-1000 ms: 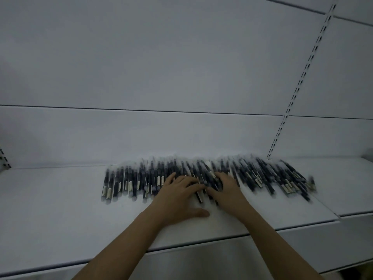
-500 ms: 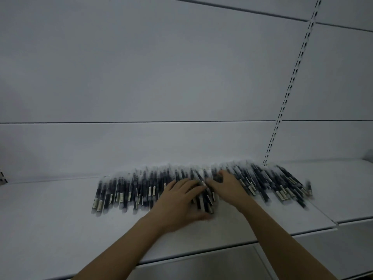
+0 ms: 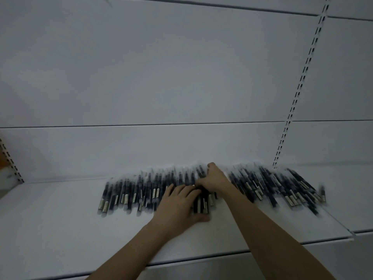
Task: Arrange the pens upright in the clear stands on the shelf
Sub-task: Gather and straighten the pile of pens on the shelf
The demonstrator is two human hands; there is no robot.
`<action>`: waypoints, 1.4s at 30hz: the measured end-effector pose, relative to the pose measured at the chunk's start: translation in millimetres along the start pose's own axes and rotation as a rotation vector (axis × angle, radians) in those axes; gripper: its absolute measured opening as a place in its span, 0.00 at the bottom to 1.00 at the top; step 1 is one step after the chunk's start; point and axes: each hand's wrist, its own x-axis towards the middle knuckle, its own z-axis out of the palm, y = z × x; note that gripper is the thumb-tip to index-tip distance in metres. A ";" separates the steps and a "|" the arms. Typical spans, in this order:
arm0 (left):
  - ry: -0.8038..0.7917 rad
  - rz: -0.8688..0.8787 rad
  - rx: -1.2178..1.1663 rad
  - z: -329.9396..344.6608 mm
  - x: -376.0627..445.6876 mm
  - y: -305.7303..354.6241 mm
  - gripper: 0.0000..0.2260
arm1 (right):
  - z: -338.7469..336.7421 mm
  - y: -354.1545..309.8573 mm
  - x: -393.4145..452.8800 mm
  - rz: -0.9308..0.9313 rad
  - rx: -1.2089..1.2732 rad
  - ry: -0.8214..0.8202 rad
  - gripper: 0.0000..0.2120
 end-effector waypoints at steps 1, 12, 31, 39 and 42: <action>0.016 0.010 0.008 -0.5 0.1 -0.6 0.36 | -2.8 0.5 -1.8 -0.014 0.027 -0.004 0.31; 0.068 -0.090 -0.058 -7.6 16.4 1.2 0.41 | -35.5 -13.9 -6.2 -0.087 0.308 0.084 0.26; -0.005 -0.517 -0.211 -20.0 -66.3 -118.0 0.55 | 21.1 -59.0 -26.1 -0.230 0.139 0.009 0.29; -0.062 -0.386 -0.161 -13.8 -37.2 -99.9 0.46 | 4.4 23.0 -21.2 0.033 -0.056 0.141 0.30; -0.033 -0.341 -0.200 -15.5 -22.8 -100.5 0.50 | 26.3 11.9 -28.4 -0.057 0.063 0.049 0.29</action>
